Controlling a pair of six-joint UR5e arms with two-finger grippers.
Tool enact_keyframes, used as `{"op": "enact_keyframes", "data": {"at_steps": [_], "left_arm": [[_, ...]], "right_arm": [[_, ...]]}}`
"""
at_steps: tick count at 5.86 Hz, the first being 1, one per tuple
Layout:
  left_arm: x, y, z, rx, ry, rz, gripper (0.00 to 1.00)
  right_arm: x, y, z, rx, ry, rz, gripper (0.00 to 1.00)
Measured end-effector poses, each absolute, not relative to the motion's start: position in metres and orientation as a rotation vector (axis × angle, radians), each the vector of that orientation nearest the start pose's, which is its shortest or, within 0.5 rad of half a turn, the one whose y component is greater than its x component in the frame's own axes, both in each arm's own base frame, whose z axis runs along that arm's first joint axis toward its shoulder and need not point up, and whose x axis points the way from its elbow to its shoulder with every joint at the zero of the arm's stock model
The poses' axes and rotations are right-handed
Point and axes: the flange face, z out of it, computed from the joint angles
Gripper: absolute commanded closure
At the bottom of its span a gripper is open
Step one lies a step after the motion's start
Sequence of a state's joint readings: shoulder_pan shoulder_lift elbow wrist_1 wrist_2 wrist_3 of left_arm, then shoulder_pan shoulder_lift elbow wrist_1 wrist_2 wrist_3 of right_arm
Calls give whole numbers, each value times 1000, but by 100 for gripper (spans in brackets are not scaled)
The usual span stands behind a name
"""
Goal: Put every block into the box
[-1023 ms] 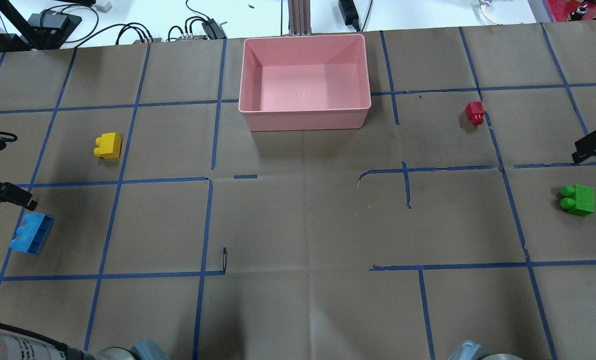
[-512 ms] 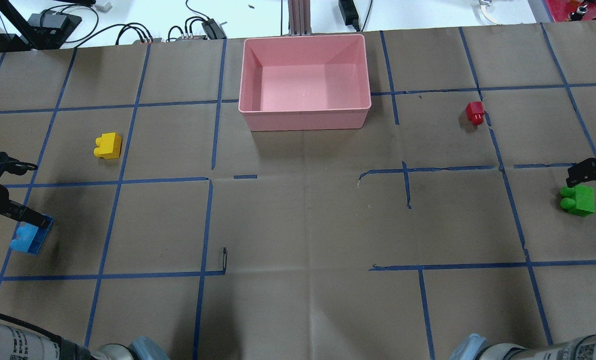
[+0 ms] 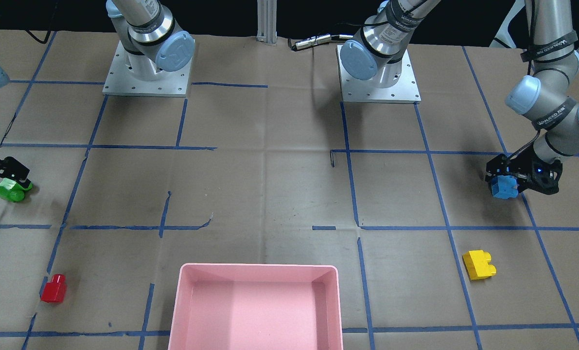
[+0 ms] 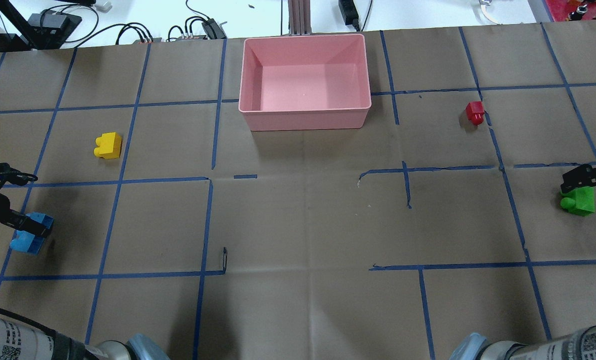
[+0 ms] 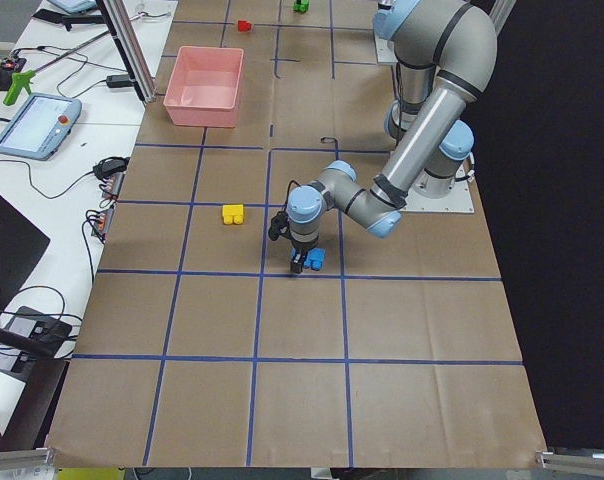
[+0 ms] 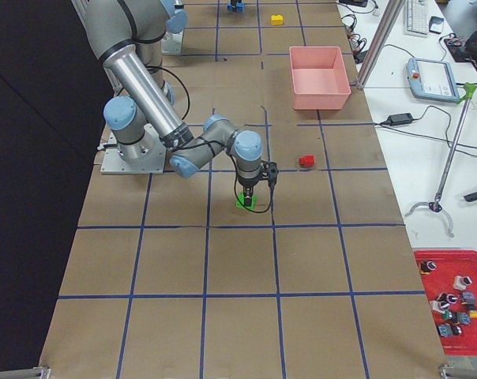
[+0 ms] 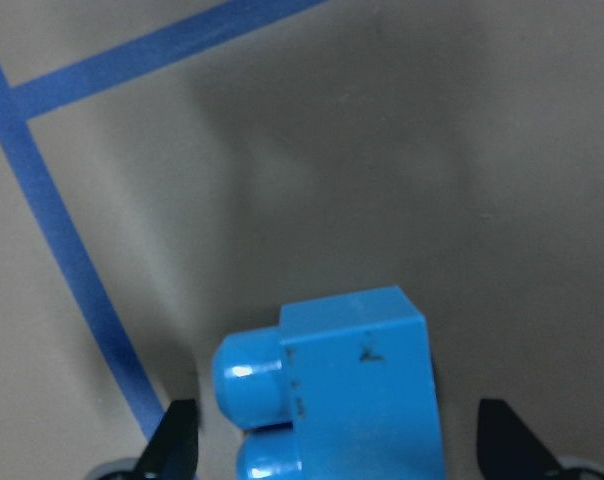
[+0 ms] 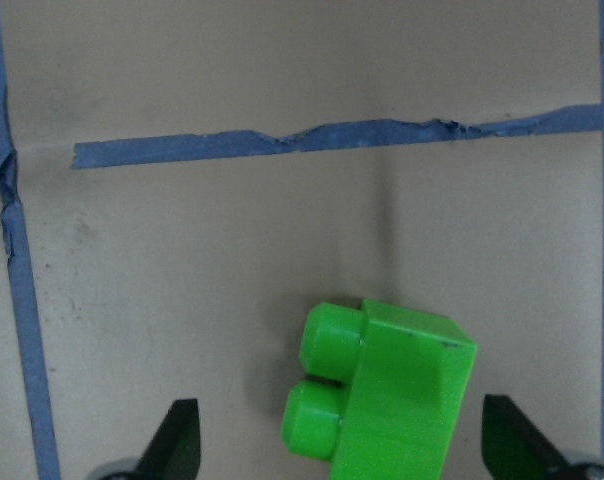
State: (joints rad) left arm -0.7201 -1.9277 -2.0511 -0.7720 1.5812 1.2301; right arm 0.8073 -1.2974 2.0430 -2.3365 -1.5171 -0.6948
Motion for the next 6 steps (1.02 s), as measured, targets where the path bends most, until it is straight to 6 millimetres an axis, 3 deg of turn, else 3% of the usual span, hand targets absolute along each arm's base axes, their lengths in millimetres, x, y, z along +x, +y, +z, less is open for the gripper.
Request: {"op": "enact_keyframes", "data": {"at_steps": [2, 3, 5, 6], "left_arm": [[294, -433, 171, 595, 3106, 35, 60], [294, -434, 173, 591, 3101, 34, 70], [296, -438, 181, 585, 3083, 24, 78], [297, -447, 200, 573, 3051, -8, 79]], "right_arm": [[-261, -456, 201, 142, 3122, -81, 0], [-265, -454, 197, 153, 3122, -76, 0], [-267, -453, 190, 159, 3117, -65, 0], [-267, -453, 189, 160, 3118, -67, 1]]}}
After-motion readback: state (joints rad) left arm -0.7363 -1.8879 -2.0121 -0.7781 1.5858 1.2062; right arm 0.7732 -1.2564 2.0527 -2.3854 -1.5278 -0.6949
